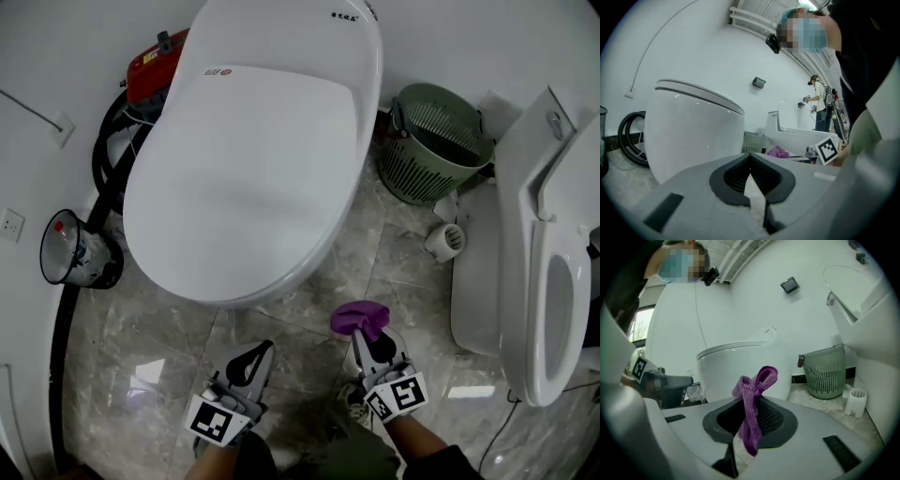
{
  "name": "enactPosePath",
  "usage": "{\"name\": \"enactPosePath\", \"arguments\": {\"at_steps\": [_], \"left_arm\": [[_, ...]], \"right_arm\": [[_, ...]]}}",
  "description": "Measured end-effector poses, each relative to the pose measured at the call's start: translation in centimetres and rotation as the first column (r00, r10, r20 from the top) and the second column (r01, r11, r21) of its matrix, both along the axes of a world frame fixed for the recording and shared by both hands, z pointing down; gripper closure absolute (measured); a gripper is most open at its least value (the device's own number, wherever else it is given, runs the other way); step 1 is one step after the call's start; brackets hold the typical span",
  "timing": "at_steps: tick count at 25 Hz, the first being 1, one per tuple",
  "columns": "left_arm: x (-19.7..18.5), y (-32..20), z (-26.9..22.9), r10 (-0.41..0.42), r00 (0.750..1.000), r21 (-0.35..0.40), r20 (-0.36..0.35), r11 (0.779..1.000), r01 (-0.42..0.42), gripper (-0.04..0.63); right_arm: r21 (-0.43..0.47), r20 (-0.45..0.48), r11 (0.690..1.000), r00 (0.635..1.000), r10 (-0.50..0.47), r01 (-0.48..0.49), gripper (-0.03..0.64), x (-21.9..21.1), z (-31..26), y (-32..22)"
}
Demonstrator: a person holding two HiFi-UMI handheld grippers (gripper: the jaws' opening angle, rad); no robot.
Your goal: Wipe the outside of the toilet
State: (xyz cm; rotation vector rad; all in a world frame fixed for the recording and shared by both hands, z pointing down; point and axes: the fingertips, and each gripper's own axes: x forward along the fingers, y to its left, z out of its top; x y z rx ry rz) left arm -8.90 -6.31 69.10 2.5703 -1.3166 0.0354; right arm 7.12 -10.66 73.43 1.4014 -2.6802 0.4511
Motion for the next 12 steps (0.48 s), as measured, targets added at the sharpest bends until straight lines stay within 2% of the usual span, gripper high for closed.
{"name": "enactPosePath", "arguments": {"at_steps": [3, 4, 8, 12], "left_arm": [[-0.9, -1.1, -1.4, -0.062, 0.995, -0.003, -0.072, 0.998, 0.062, 0.590], [-1.1, -1.5, -2.0, -0.075, 0.994, 0.002, -0.077, 0.997, 0.075, 0.589], [-2.1, -1.2, -2.6, -0.043, 0.999, -0.015, 0.030, 0.999, 0.044, 0.591], [-3.6, -0.2, -4.3, -0.044, 0.995, -0.017, 0.094, 0.999, 0.046, 0.589]], "right_arm": [[0.025, -0.025, 0.998, 0.998, -0.064, 0.064, 0.551, -1.5, -0.5, 0.4], [0.025, -0.025, 0.997, 0.997, -0.077, 0.077, 0.550, -2.0, -0.7, 0.3], [0.031, -0.026, 0.992, 0.992, -0.123, 0.123, 0.551, -4.2, -2.4, 0.4], [0.008, -0.029, 0.992, 0.991, -0.128, 0.128, 0.551, -5.7, -5.2, 1.8]]}}
